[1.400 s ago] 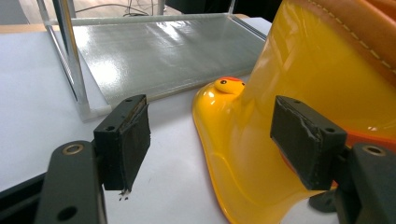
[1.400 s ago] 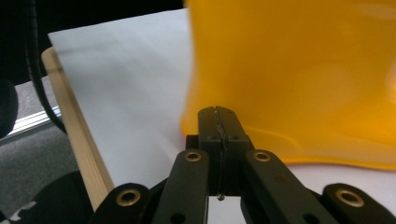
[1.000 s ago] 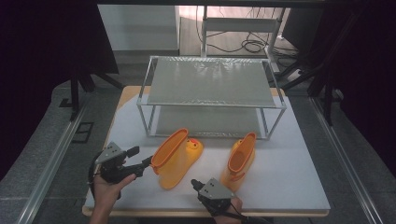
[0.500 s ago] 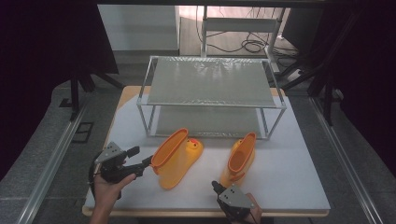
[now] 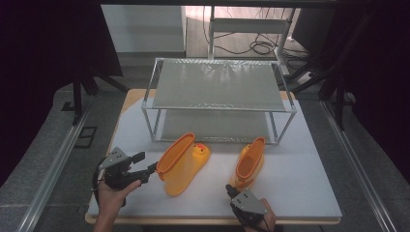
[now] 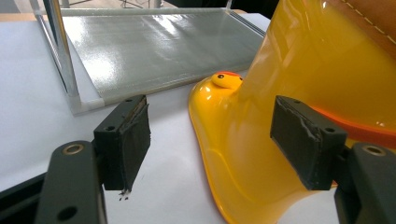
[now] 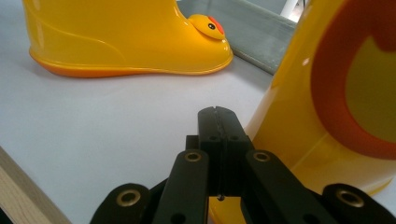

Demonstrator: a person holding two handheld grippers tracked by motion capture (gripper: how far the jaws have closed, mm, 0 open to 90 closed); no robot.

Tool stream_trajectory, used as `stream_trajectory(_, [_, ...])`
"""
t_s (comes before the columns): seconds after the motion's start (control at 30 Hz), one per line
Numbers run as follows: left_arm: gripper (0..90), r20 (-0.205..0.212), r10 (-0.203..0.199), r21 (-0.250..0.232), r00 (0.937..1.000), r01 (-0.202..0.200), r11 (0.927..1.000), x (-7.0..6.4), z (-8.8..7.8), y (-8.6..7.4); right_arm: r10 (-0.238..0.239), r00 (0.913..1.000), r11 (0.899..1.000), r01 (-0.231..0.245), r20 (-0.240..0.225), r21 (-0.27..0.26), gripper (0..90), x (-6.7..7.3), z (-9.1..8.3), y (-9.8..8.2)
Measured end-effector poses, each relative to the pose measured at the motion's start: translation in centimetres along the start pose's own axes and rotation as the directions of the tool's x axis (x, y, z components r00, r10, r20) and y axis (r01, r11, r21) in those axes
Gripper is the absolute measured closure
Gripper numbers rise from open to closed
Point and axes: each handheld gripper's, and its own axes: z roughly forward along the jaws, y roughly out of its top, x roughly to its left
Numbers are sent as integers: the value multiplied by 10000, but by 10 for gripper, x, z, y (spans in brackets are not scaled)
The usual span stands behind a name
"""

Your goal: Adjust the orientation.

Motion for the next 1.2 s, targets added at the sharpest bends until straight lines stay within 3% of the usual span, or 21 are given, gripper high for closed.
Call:
stream_trajectory(0.5, [283, -9, 26, -17, 10000, -26, 10000, -1, -1, 0, 9, 10000, 10000, -9, 31, 68, 896, -3, -4, -4])
stream_trajectory(0.67, [283, -46, -19, -62, 10000, 18, 10000, 1, -3, 0, 169, 9998, 9998, -169, 107, 81, 896, -11, -13, -10])
stream_trajectory(0.9, [284, -56, -25, -76, 10000, 24, 10000, 1, -4, 1, 744, 9946, 9969, -760, 728, 202, 896, -37, -37, -27])
stream_trajectory(1.0, [283, -63, -27, -26, 10000, 27, 10000, 1, -2, 0, 1183, 9866, 9924, -1213, 1123, 204, 896, -56, -48, -37])
stream_trajectory(1.1, [283, -56, -16, -27, 10000, 16, 10000, 0, -2, 0, 1352, 9824, 9901, -1387, 1292, 189, 896, -63, -51, -40])
stream_trajectory(1.2, [283, -46, -5, -28, 10000, 5, 10000, 0, -2, 0, 1703, 9728, 9845, -1746, 1571, 139, 896, -80, -53, -45])
